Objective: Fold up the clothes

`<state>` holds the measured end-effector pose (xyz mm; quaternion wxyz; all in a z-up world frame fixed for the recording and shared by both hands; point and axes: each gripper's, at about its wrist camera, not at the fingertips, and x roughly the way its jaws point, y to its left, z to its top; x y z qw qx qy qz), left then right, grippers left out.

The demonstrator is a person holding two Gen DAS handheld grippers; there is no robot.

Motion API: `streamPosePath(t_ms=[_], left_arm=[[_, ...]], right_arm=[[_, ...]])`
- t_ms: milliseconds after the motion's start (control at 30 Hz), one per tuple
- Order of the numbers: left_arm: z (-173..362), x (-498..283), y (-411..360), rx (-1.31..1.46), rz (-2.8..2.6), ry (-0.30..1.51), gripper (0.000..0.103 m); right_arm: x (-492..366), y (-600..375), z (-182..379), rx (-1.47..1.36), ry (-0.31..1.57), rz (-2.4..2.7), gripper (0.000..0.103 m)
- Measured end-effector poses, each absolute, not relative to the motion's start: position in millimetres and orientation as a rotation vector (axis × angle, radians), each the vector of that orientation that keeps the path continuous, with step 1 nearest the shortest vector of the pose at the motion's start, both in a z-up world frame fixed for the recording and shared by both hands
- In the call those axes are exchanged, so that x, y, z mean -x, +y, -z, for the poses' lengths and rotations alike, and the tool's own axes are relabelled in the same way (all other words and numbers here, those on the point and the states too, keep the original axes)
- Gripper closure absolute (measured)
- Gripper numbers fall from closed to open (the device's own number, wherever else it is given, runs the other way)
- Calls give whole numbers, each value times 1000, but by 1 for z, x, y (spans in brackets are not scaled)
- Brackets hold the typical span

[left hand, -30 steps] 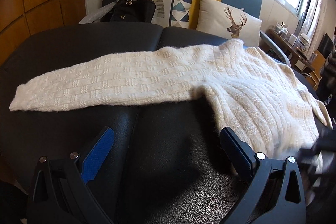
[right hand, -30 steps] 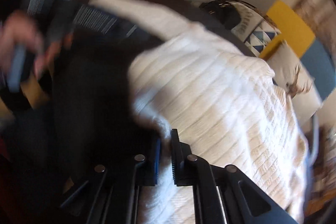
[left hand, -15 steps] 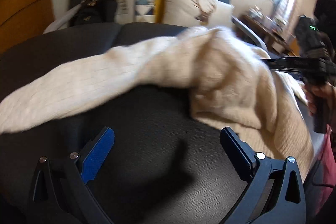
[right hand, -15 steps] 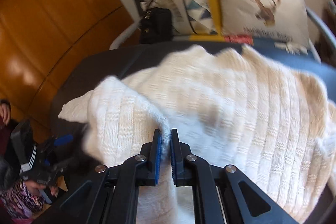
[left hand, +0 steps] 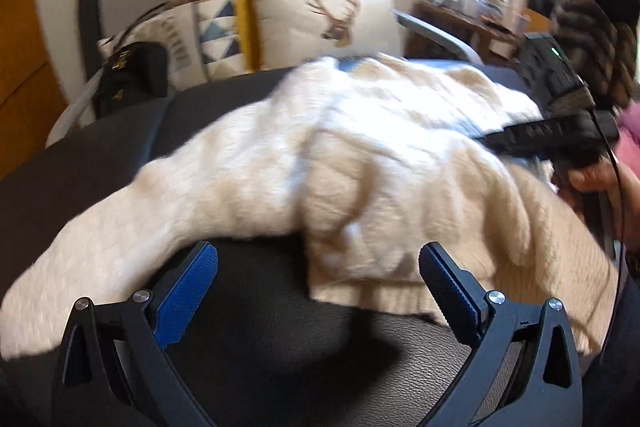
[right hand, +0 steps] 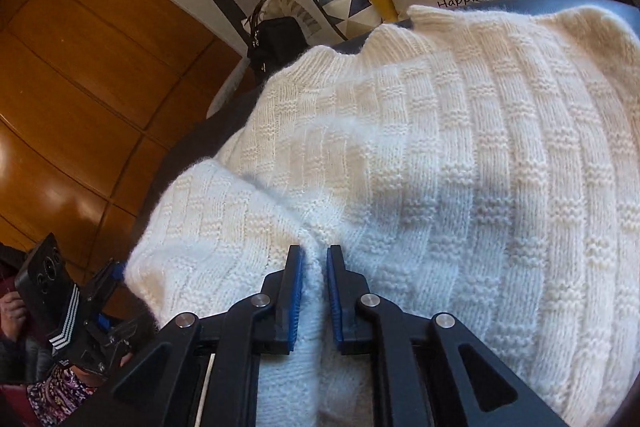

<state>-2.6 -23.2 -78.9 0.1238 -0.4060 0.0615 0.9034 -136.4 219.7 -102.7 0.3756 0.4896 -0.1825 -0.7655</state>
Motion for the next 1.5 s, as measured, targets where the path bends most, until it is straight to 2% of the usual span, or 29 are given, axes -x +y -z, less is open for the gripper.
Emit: streamPosePath(t_ms=[133, 167, 200, 233, 300, 467, 600, 733, 1000, 1067, 1133, 1267, 1333, 1367, 1400, 1433, 1467, 1500], left_arm=[[85, 10, -12, 1197, -2576, 112, 3], [88, 14, -11, 1213, -2566, 78, 26], [92, 19, -11, 1252, -2548, 25, 69], [95, 23, -11, 1291, -2529, -28, 76], [96, 24, -11, 1314, -2511, -73, 82], [81, 5, -16, 1290, -2486, -112, 86], [66, -13, -34, 1271, -2433, -233, 90], [48, -30, -47, 1219, -2326, -376, 90], [35, -59, -77, 1161, -2191, -647, 96], [38, -67, -89, 1167, -2195, -700, 97], [41, -74, -101, 1173, -2200, -752, 103], [48, -90, -111, 1231, -2306, -654, 103], [57, -89, -102, 1274, -2308, -607, 101], [60, -87, -95, 1288, -2308, -575, 92], [63, -84, -87, 1300, -2310, -542, 77], [66, -80, -80, 1305, -2322, -511, 67], [68, -76, -72, 1309, -2333, -480, 47], [70, -72, -64, 1312, -2344, -449, 37]], right_arm=[[135, 219, 103, -1232, -476, 1966, 92], [134, 218, 103, -1231, -476, 1969, 91], [134, 217, 103, -1234, -475, 1972, 90], [133, 217, 101, -1240, -479, 1973, 88], [130, 218, 98, -1263, -486, 1975, 82], [121, 222, 83, -1284, -482, 2034, 81], [99, 247, 56, -1172, -487, 2097, 80], [66, 271, 38, -1169, -328, 2168, 80], [-18, 282, 43, -1260, 101, 2211, 80], [-37, 285, 45, -1254, 144, 2203, 80], [-57, 287, 42, -1233, 172, 2190, 80], [-92, 283, 26, -1139, 210, 2181, 80], [-107, 277, 20, -1104, 216, 2150, 77], [-112, 272, 20, -1100, 224, 2138, 75], [-116, 267, 21, -1105, 236, 2129, 75], [-119, 262, 23, -1112, 248, 2123, 75], [-121, 256, 27, -1119, 260, 2118, 75], [-123, 251, 30, -1121, 268, 2107, 75]])
